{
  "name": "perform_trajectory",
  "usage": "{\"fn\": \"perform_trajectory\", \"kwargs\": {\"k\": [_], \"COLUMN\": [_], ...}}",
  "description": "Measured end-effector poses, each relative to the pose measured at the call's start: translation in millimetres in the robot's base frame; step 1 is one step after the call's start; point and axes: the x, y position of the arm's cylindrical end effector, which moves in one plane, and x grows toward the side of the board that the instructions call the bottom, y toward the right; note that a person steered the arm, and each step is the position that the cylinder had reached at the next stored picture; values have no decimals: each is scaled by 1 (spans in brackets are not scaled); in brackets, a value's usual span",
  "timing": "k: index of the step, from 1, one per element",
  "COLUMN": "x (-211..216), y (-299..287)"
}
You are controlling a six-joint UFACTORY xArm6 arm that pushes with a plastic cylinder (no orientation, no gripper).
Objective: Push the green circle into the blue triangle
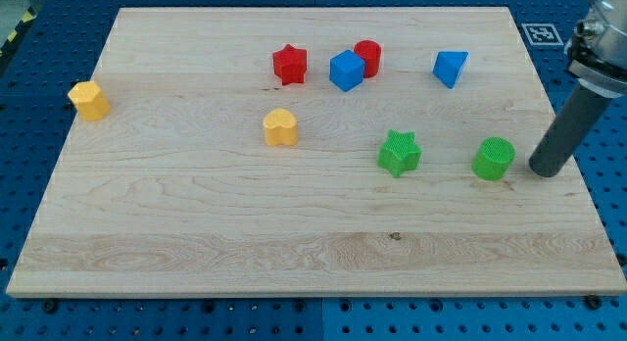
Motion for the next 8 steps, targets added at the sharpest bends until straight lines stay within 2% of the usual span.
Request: {"fn": "perform_trajectory", "kwargs": {"k": [2, 4, 8], "x": [1, 30, 20], "y": [-8, -33, -47]}}
